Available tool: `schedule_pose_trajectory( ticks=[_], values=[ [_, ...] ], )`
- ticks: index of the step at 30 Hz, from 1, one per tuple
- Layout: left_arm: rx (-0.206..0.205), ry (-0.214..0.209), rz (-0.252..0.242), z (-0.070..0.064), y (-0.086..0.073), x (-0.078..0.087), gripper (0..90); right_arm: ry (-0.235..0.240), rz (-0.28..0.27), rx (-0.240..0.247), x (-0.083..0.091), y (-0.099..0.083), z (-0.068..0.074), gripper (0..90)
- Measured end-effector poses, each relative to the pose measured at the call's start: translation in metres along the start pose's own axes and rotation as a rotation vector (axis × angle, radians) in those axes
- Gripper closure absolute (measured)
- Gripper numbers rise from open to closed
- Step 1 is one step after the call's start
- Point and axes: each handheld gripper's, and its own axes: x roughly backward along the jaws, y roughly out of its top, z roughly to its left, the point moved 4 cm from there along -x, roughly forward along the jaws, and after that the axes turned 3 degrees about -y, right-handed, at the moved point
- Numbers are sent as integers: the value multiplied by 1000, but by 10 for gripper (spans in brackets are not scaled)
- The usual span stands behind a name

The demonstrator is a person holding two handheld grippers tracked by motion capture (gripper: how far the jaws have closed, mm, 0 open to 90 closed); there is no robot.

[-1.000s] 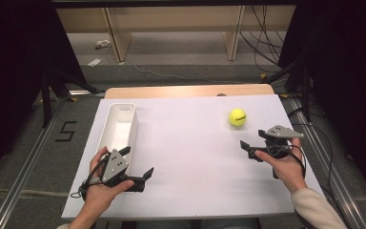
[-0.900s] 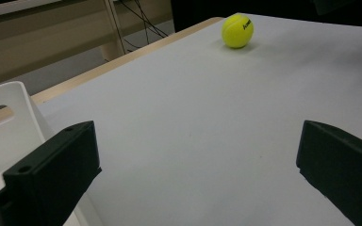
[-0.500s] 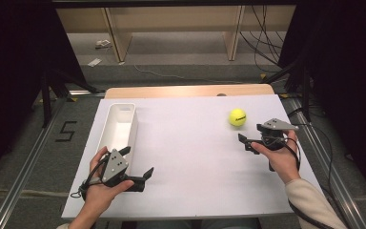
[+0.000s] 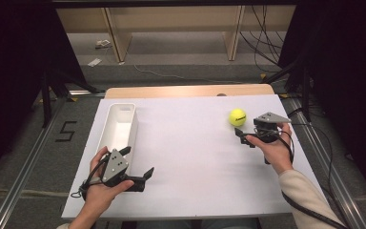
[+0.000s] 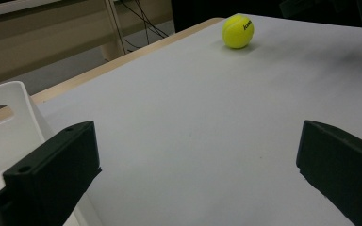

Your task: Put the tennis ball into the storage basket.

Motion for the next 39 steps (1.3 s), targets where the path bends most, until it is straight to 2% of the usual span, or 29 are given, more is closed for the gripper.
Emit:
schedule_pose_trajectory(
  ticks=[11,19,30,39],
  values=[
    [0,-4,-1,0,0,0,0,-40,29,-9,-28,6,-11,120],
    [2,-4,-2,0,0,0,0,-46,49,-6,-44,8,-14,110],
    [5,-6,-1,0,0,0,0,-83,92,-35,-72,9,-27,103],
    [9,-8,-3,0,-1,1,0,-84,132,-11,-91,10,-26,91]
  ],
)
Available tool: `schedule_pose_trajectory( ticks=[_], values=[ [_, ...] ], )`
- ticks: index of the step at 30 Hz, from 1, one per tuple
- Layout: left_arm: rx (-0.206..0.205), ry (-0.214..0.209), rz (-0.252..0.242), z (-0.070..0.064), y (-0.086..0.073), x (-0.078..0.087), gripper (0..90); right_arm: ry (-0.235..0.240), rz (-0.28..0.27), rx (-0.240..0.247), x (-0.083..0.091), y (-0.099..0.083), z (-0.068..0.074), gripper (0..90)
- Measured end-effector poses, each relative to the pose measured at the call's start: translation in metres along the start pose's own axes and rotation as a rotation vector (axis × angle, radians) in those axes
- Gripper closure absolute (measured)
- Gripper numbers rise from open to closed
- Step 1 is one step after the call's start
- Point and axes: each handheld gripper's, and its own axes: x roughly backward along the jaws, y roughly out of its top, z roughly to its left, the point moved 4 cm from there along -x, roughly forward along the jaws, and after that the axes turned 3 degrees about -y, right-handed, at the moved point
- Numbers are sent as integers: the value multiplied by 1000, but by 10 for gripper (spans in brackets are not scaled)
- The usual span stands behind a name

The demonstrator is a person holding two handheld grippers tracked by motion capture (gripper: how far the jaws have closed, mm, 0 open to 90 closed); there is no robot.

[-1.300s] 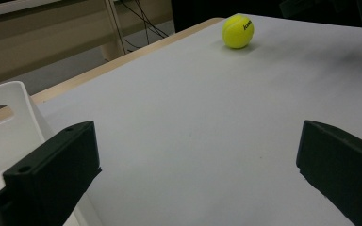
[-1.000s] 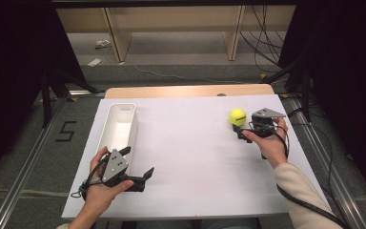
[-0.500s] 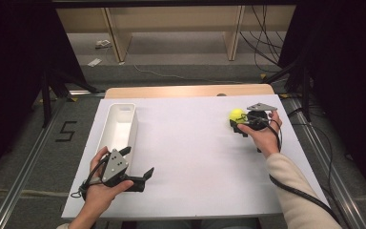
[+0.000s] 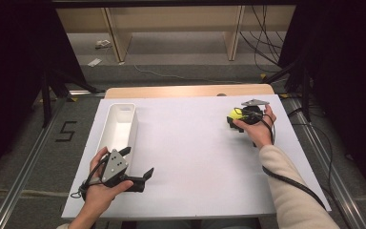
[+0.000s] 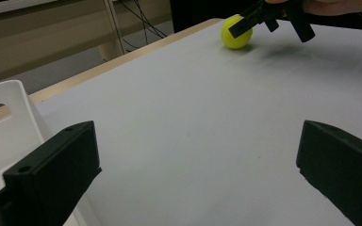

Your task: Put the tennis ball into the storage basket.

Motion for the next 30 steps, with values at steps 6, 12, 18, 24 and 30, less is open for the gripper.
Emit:
schedule_pose_trajectory(
  ticks=[6,12,18,24,30],
  values=[
    [1,-2,-2,0,0,0,0,-14,28,-3,-12,0,-2,82],
    [-2,-3,0,0,0,0,0,-22,59,-4,-23,-2,-3,98],
    [2,-3,-1,-1,0,0,0,-41,64,-7,-23,-3,-3,214],
    [-1,-3,0,-1,0,1,0,-42,53,-13,-22,-3,-3,255],
    [-1,-2,-1,-1,0,1,0,-35,42,-16,-18,0,0,258]
  ],
)
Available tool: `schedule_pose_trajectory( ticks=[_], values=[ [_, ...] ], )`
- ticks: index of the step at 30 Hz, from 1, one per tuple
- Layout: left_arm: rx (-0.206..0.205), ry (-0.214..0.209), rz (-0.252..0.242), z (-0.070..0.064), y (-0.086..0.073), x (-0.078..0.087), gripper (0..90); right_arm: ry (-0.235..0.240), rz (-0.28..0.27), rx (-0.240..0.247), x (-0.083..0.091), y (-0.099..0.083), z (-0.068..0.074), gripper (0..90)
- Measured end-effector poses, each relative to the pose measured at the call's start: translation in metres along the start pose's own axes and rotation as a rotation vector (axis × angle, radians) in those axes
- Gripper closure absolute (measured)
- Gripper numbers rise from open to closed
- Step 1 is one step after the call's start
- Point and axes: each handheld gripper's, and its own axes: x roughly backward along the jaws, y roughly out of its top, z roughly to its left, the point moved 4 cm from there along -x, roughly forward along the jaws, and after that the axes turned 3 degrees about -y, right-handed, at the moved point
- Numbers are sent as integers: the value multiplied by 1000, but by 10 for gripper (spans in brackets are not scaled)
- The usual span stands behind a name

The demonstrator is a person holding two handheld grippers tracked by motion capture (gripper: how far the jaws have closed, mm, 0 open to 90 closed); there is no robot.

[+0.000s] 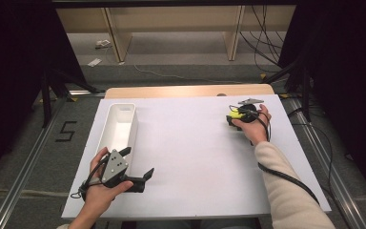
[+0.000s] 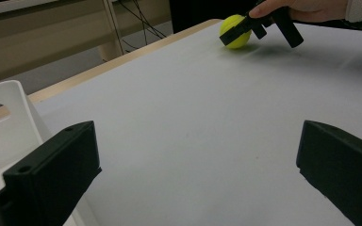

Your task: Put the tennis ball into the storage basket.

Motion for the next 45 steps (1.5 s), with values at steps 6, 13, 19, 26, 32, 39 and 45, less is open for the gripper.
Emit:
schedule_pose_trajectory(
  ticks=[6,13,19,26,32,39,45],
  values=[
    [-2,-1,-4,-1,1,0,0,25,-26,17,8,6,7,260],
    [-6,-2,-6,-1,1,0,0,38,-60,22,19,14,14,261],
    [-9,-1,-4,-2,2,0,0,48,-84,31,26,18,21,261],
    [-11,-2,-5,-2,2,1,0,73,-98,41,31,23,34,261],
    [-11,-3,-7,-2,2,1,0,100,-117,57,37,28,46,261],
    [-12,-3,-7,-2,2,1,0,119,-134,67,42,31,55,262],
    [-13,-4,-6,-3,2,0,0,134,-138,70,45,33,62,261]
  ],
)
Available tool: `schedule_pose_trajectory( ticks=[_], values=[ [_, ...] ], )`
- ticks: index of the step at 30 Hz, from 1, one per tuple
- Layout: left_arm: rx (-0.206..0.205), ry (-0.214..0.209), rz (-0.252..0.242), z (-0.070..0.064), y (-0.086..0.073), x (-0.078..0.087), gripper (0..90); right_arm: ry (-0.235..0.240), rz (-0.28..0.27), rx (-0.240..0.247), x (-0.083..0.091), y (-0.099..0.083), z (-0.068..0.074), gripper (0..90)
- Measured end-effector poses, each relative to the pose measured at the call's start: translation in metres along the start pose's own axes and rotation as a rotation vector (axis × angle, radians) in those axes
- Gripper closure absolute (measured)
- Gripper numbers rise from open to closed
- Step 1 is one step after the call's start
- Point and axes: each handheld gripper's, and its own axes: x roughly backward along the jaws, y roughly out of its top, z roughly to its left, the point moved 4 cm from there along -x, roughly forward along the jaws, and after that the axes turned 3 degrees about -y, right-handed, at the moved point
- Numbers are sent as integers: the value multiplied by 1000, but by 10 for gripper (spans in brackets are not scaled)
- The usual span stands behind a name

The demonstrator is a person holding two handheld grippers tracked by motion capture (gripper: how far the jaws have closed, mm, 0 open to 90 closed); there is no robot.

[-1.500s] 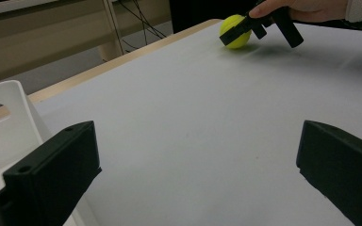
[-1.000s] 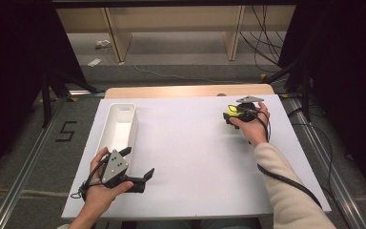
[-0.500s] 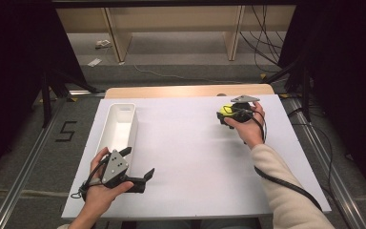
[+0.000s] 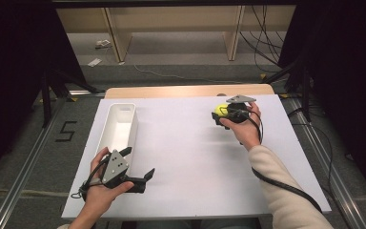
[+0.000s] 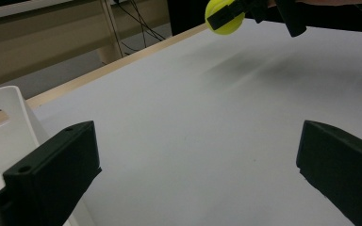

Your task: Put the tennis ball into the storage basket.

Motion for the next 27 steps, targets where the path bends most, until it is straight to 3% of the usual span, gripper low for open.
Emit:
schedule_pose_trajectory(
  ticks=[15,27],
  values=[
    [0,-1,-2,0,0,0,0,50,-31,32,5,12,25,262],
    [1,-2,-2,0,0,0,0,71,-38,44,5,14,35,262]
  ],
)
